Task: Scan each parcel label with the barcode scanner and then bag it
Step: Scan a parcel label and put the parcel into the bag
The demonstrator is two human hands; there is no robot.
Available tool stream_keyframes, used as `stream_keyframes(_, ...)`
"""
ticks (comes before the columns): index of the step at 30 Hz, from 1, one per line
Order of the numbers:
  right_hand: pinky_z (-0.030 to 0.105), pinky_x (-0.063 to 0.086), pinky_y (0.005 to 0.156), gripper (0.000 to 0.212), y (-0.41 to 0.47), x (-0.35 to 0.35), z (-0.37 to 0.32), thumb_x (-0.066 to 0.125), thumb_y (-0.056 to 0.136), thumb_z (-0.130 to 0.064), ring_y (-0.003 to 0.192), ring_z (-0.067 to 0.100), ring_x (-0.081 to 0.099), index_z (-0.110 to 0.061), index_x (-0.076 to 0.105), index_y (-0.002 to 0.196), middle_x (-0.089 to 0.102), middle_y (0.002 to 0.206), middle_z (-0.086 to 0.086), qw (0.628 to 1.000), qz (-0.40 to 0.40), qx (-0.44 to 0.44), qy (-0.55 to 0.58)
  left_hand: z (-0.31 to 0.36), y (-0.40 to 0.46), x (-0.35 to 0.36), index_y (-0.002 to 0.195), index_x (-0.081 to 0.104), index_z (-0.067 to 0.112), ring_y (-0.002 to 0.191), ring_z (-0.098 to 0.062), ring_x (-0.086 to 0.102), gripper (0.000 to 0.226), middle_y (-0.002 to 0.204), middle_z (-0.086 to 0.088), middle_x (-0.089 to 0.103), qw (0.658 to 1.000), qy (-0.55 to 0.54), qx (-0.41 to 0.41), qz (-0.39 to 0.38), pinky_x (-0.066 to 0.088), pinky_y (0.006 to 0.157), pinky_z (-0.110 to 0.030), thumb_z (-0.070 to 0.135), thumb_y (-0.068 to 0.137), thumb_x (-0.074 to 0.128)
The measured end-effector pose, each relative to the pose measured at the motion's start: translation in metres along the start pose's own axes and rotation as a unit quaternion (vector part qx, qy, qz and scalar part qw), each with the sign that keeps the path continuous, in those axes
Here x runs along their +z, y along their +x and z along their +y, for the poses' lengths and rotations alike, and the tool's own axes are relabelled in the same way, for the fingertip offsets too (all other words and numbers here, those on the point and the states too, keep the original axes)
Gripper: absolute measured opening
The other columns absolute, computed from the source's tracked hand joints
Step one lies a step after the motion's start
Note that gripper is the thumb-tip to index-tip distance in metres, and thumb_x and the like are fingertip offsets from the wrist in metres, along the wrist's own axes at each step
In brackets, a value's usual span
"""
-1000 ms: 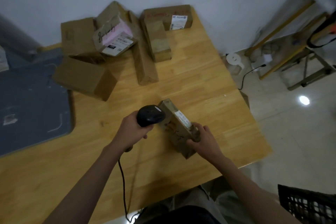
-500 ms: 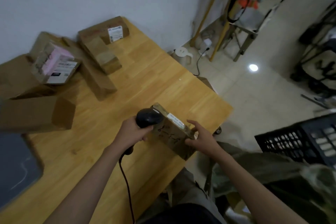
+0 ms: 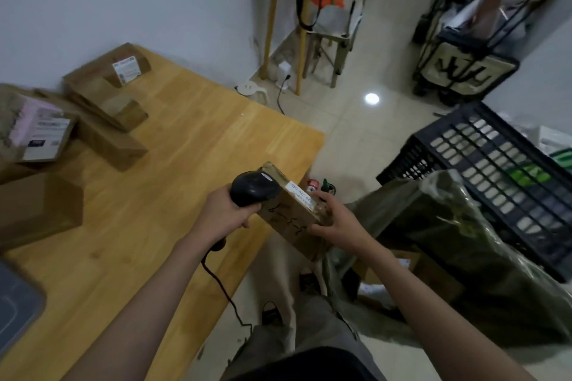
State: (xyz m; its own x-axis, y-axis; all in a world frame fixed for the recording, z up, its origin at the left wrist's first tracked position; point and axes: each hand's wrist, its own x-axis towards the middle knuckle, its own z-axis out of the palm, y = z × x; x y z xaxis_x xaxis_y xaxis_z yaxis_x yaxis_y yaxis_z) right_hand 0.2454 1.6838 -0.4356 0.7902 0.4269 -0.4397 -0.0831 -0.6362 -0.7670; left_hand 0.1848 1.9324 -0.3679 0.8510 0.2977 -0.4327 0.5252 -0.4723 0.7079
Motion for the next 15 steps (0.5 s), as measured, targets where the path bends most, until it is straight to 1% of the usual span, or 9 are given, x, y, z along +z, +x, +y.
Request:
stream_keyframes(2, 0.035, 0.057, 0.089, 0.074, -0.015, -0.015, 0.014, 0.074, 0.085, -0.027, 0.118, 0.020, 0.054, -0.042, 0.036, 0.146, 0.045, 0.139, 0.003, 1.000, 0.007, 0.004, -0.010, 0.013, -0.006, 0.017, 0.111, 0.065, 0.014, 0.057, -0.007, 0.069, 0.030, 0.060, 0.000, 0.071, 1.000, 0.007, 0.012, -0.017, 0.054, 0.062, -0.022, 0.022, 0.085, 0.075)
stream_keyframes(4, 0.028, 0.051, 0.085, 0.070, -0.029, -0.031, 0.030, 0.072, 0.088, -0.026, 0.114, 0.020, 0.052, -0.041, 0.037, 0.146, 0.043, 0.132, 0.003, 1.000, 0.010, 0.020, -0.021, 0.027, -0.012, 0.036, 0.110, 0.065, 0.014, 0.056, -0.006, 0.069, 0.028, 0.060, 0.000, 0.071, 0.999, 0.017, 0.025, -0.032, 0.053, 0.062, -0.022, 0.022, 0.085, 0.075)
stream_keyframes(5, 0.028, 0.050, 0.085, 0.068, -0.035, -0.040, 0.038, 0.071, 0.089, -0.027, 0.112, 0.020, 0.051, -0.041, 0.037, 0.147, 0.043, 0.130, 0.003, 0.999, 0.012, 0.029, -0.027, 0.034, -0.014, 0.046, 0.109, 0.065, 0.014, 0.056, -0.006, 0.068, 0.027, 0.060, -0.001, 0.071, 0.999, 0.024, 0.030, -0.038, 0.053, 0.061, -0.021, 0.022, 0.085, 0.074)
stream_keyframes(8, 0.031, 0.051, 0.091, 0.068, -0.054, -0.066, 0.062, 0.070, 0.089, -0.028, 0.110, 0.021, 0.052, -0.041, 0.037, 0.147, 0.044, 0.126, 0.004, 0.998, 0.020, 0.049, -0.039, 0.053, -0.020, 0.080, 0.102, 0.067, 0.013, 0.056, -0.009, 0.069, 0.021, 0.060, -0.004, 0.072, 0.998, 0.037, 0.035, -0.048, 0.055, 0.062, -0.025, 0.020, 0.084, 0.074)
stream_keyframes(12, 0.033, 0.053, 0.091, 0.067, -0.083, -0.100, 0.101, 0.069, 0.090, -0.027, 0.109, 0.022, 0.053, -0.037, 0.037, 0.147, 0.044, 0.125, 0.006, 0.996, 0.018, 0.078, -0.029, 0.079, -0.028, 0.133, 0.089, 0.069, 0.015, 0.055, -0.008, 0.068, 0.010, 0.059, -0.004, 0.071, 0.995, 0.066, 0.045, -0.062, 0.052, 0.065, -0.027, 0.021, 0.083, 0.074)
stream_keyframes(15, 0.040, 0.055, 0.095, 0.068, -0.103, -0.123, 0.140, 0.069, 0.088, -0.028, 0.112, 0.022, 0.053, -0.035, 0.035, 0.147, 0.044, 0.128, 0.005, 0.993, 0.007, 0.114, -0.019, 0.094, -0.034, 0.177, 0.087, 0.071, 0.012, 0.056, -0.009, 0.068, 0.010, 0.058, -0.003, 0.071, 0.991, 0.089, 0.057, -0.076, 0.056, 0.066, -0.029, 0.021, 0.083, 0.073)
